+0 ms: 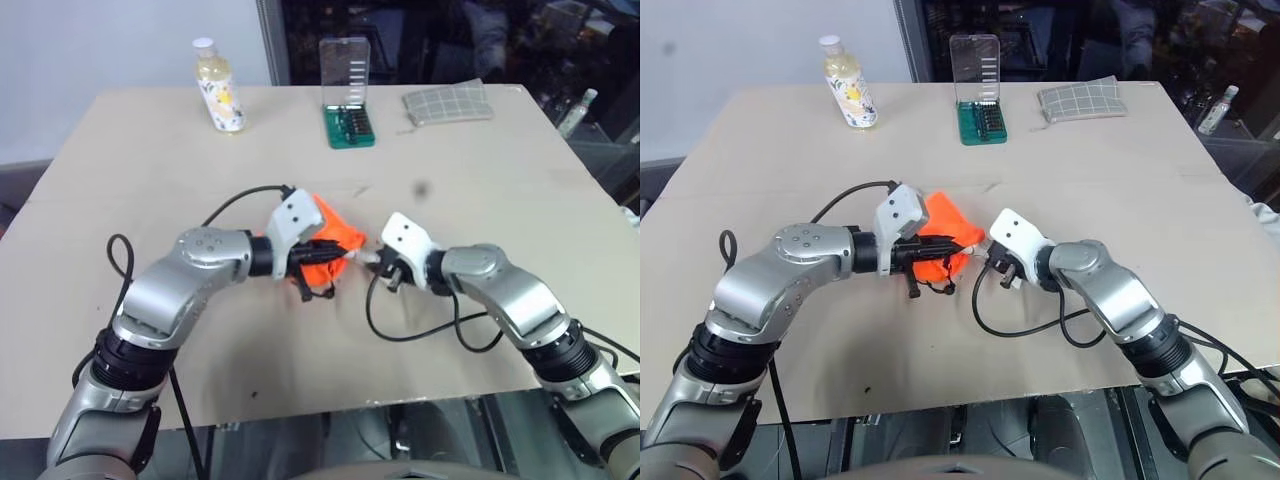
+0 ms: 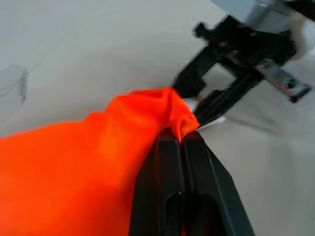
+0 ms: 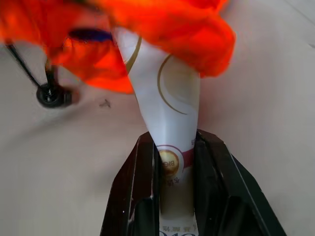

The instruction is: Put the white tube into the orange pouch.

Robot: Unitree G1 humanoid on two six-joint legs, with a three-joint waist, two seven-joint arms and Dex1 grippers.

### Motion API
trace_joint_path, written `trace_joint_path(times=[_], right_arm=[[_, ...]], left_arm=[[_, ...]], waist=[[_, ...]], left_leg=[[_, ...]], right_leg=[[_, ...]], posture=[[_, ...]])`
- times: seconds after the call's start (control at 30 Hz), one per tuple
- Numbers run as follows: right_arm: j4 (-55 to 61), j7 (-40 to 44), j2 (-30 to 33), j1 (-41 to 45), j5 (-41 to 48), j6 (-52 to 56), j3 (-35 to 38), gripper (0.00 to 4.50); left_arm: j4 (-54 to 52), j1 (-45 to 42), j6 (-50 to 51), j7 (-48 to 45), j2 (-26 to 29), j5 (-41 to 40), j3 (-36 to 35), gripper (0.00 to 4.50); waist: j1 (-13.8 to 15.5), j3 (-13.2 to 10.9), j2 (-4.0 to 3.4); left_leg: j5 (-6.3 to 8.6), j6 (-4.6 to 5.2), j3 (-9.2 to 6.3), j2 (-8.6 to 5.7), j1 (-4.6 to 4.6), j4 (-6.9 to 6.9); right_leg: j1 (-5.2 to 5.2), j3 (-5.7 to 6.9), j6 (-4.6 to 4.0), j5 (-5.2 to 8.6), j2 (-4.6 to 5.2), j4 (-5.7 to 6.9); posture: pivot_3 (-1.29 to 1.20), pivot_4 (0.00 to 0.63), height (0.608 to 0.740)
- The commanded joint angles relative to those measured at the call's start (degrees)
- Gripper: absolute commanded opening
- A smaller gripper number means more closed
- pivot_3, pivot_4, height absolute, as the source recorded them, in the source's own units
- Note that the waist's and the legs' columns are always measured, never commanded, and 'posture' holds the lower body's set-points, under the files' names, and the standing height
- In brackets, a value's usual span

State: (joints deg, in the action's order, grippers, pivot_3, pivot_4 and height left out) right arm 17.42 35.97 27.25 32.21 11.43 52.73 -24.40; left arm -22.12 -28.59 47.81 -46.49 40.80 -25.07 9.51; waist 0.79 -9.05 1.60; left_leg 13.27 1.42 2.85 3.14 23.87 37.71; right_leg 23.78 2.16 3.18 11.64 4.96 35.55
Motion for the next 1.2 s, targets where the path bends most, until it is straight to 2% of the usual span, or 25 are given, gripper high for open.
trace_joint_path(times=[0.03,0.17,0.37,0.5,0.57,0.63,0.67,0.77,0.87,1.07,1.1,1.2], right_arm=[[2.8,0.1,-0.5,0.4,0.1,0.4,0.8,0.85],[-1.3,-1.3,-6.8,4.1,0.4,0.1,0.3,0.85],[-13.8,-3.6,-12.7,8.8,-4.5,-5.9,-2.5,0.85],[-22.9,-6.1,-19.4,11.0,-4.0,-10.9,1.8,0.85],[-24.5,-6.0,-20.5,10.7,-3.7,-12.8,3.3,1.42],[-22.6,-5.6,-20.2,9.4,-3.5,-13.6,4.4,2.16],[-20.4,-5.7,-19.9,8.5,-3.2,-13.3,5.3,2.85],[-12.6,-4.9,-17.0,5.6,-2.5,-11.2,6.9,3.98],[-2.6,-5.5,-14.1,2.9,0.2,-6.2,11.9,3.98],[9.9,-9.5,-14.0,0.4,5.8,3.6,21.0,3.98],[11.1,-10.0,-13.5,0.0,6.1,4.7,21.8,3.98],[14.6,-11.3,-12.1,-1.3,7.7,8.7,24.4,3.98]], left_arm=[[-0.4,-0.7,-1.7,-0.5,0.3,0.7,-0.6,0.00],[-1.2,-0.9,-2.2,0.2,-2.0,1.3,1.6,0.00],[0.0,-1.4,-3.5,0.4,-6.1,1.8,2.8,0.00],[1.0,-0.8,-1.9,0.5,-7.2,1.2,2.5,0.00],[2.1,-0.4,-1.9,0.6,-7.5,1.3,2.1,0.00],[4.6,-0.5,-0.1,0.8,-8.7,-0.4,-0.2,0.00],[6.2,-0.9,0.6,1.1,-9.2,-0.8,-1.4,0.00],[11.6,-2.9,3.4,3.0,-11.6,-2.4,-4.9,0.00],[16.4,-5.9,6.9,5.9,-15.7,-5.5,-9.4,0.00],[19.9,-11.9,12.3,9.6,-22.2,-11.4,-15.4,0.00],[20.6,-13.6,13.3,10.2,-23.0,-13.3,-17.5,0.00],[26.8,-21.9,18.3,15.3,-25.4,-23.1,-30.0,0.00]], waist=[[-0.1,0.0,0.00],[-0.4,0.0,0.00],[-0.1,0.0,0.00],[-0.5,0.0,0.00],[-0.4,0.0,-0.01],[-0.4,0.0,-0.02],[-0.4,0.0,-0.02],[-0.2,0.0,-0.03],[0.0,0.0,-0.03],[-0.1,0.0,0.00],[-0.1,0.0,0.00],[-0.1,-0.1,0.05]], left_leg=[[0.00,0.00,0.00,0.00,0.00,0.00],[0.00,0.00,-0.01,0.02,0.00,-0.01],[0.00,0.00,-0.01,0.01,0.00,-0.01],[0.00,0.00,-0.01,0.02,-0.02,-0.01],[0.00,0.00,-0.03,0.04,-0.02,-0.03],[0.00,0.00,-0.01,0.02,-0.01,-0.04],[0.00,0.00,-0.01,0.02,0.01,-0.04],[0.00,0.00,-0.02,0.02,0.01,-0.06],[0.00,0.00,-0.03,0.01,0.03,-0.06],[0.00,0.00,-0.08,0.01,0.01,-0.05],[0.00,0.00,-0.08,0.01,0.01,-0.05],[0.00,0.00,-0.09,0.01,0.02,-0.05]], right_leg=[[0.00,0.00,0.00,0.00,0.00,0.00],[0.01,0.00,0.00,0.00,-0.02,0.01],[0.00,0.00,0.01,-0.01,-0.02,0.02],[0.01,0.00,0.13,-0.08,-0.05,0.03],[0.01,0.00,0.19,-0.12,-0.06,0.05],[0.01,0.01,0.21,-0.13,-0.04,0.03],[0.01,0.01,0.21,-0.13,-0.03,0.01],[0.01,0.01,0.22,-0.13,-0.03,-0.01],[0.01,0.02,0.22,-0.13,-0.03,0.01],[0.00,0.04,0.23,-0.13,-0.05,0.06],[0.00,0.03,0.23,-0.13,-0.05,0.06],[0.01,0.04,0.23,-0.13,-0.04,0.06]], posture=[[0.00,0.150,0.740],[0.00,0.150,0.740],[0.00,0.150,0.740],[0.00,0.150,0.740],[0.00,0.150,0.740],[0.00,0.150,0.740],[0.00,0.150,0.740],[0.00,0.150,0.740],[0.00,0.150,0.740],[0.00,0.150,0.740],[0.00,0.150,0.740],[0.00,0.150,0.740]])
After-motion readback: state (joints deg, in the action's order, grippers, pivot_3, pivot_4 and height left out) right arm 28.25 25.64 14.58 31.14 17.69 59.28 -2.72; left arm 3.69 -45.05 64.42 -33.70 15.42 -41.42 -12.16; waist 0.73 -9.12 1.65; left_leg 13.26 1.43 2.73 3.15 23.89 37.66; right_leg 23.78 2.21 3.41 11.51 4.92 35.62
